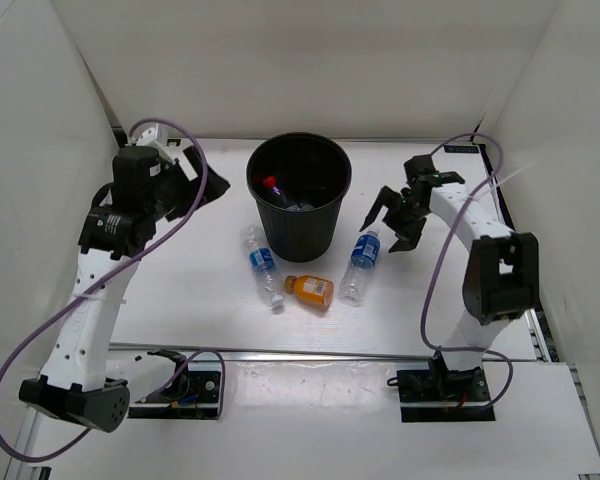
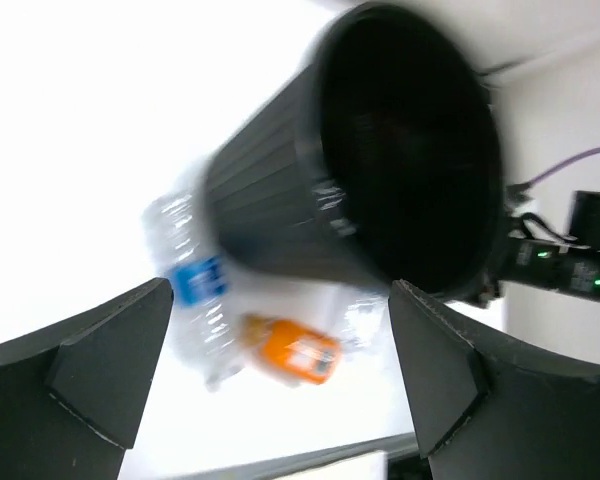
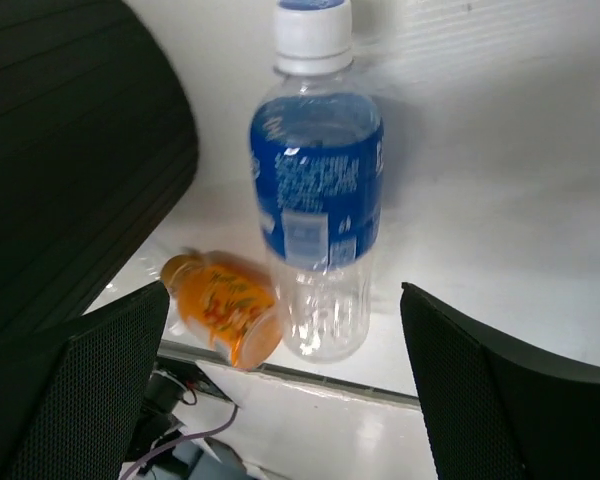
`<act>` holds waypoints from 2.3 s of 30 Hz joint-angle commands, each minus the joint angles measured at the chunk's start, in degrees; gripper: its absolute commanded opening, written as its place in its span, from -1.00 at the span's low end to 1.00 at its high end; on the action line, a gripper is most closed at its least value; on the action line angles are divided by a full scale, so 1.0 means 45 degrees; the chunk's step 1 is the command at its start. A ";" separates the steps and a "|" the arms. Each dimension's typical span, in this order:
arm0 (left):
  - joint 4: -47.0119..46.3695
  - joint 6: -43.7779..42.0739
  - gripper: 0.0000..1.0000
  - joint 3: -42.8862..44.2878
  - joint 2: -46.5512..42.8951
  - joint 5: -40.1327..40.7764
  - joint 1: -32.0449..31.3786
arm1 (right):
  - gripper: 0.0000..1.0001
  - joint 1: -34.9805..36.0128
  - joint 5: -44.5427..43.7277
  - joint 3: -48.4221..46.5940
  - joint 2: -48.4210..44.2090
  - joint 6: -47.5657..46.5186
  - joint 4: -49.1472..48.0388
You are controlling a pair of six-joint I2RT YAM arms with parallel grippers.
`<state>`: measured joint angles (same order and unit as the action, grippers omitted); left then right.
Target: Put the plastic bottles in the bin
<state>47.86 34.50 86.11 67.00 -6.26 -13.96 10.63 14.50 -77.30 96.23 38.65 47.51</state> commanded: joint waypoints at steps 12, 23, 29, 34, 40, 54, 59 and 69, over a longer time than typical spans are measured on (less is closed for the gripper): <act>0.2372 -0.0304 1.00 -0.2317 -0.1354 0.1060 0.1615 | 0.68 0.0899 -0.0254 -0.1301 0.4437 -0.0894 0.0165; 0.1436 -0.0304 1.00 -0.3490 -0.2331 0.0708 0.2457 | -0.08 -0.0117 -0.0995 -0.2408 0.0809 -0.0913 0.2449; 0.1106 -0.0304 1.00 -0.3978 -0.2214 0.0708 0.2593 | -0.16 -0.1209 0.1168 -0.9566 0.0216 -0.0973 0.4127; 0.0986 -0.0304 1.00 -0.4561 -0.2330 0.0708 0.2593 | -0.16 -0.0592 0.3902 -1.1161 0.0182 0.0838 -0.0903; 0.1239 -0.0186 1.00 -0.4818 -0.2448 0.1117 0.2593 | -0.19 0.1247 0.2232 -1.2467 0.2012 -0.0442 -0.1047; 0.0480 0.0595 1.00 -0.5774 -0.2137 0.0733 0.2906 | 1.00 0.3379 -0.0917 -1.2414 0.2877 -0.2320 -0.1027; -0.1393 0.0555 1.00 -0.6808 -0.1434 -0.2880 0.3277 | 1.00 0.3087 -0.1932 -1.2413 0.1685 -0.2574 -0.0869; -0.3408 0.0713 1.00 -0.6617 0.2585 -0.3025 0.1385 | 1.00 0.1994 -0.1699 -1.0715 -0.0502 -0.2457 -0.0615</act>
<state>36.23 38.24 52.34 75.40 -18.70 -4.84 20.01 7.18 -128.66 95.42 28.93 44.73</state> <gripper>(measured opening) 0.998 0.998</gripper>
